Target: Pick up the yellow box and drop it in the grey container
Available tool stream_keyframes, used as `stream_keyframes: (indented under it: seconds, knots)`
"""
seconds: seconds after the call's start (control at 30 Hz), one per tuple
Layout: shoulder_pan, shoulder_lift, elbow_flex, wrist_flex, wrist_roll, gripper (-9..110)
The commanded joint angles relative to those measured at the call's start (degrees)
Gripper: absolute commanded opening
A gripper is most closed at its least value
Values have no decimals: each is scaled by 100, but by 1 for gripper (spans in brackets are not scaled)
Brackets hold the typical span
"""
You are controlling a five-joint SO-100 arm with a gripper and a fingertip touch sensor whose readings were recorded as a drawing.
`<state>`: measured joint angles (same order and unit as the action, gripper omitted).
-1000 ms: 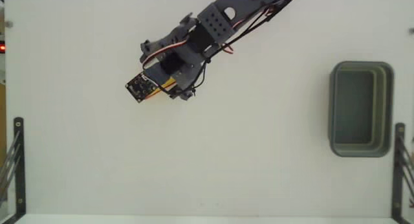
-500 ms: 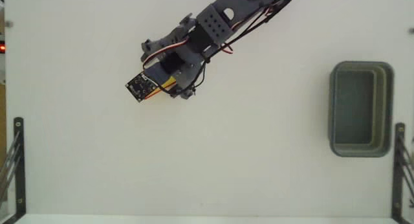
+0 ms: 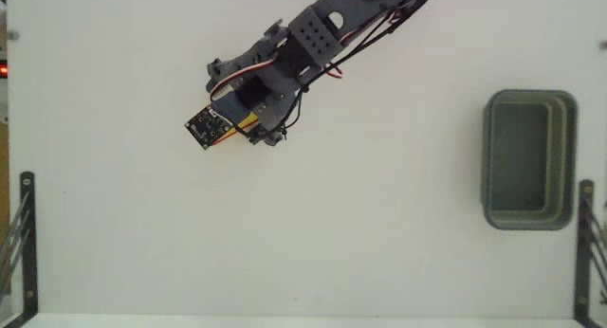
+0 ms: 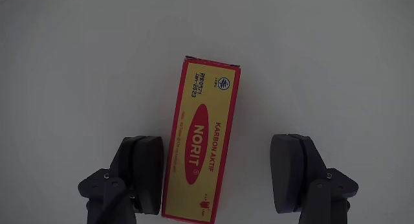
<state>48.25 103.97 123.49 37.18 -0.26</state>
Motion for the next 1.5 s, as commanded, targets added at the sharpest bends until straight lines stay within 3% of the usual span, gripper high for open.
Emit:
stream_keyframes:
  seconds: [0.0,1.47]
  knots:
    - [46,143,6,-92,26,110]
    - [46,143,6,-92,26,101]
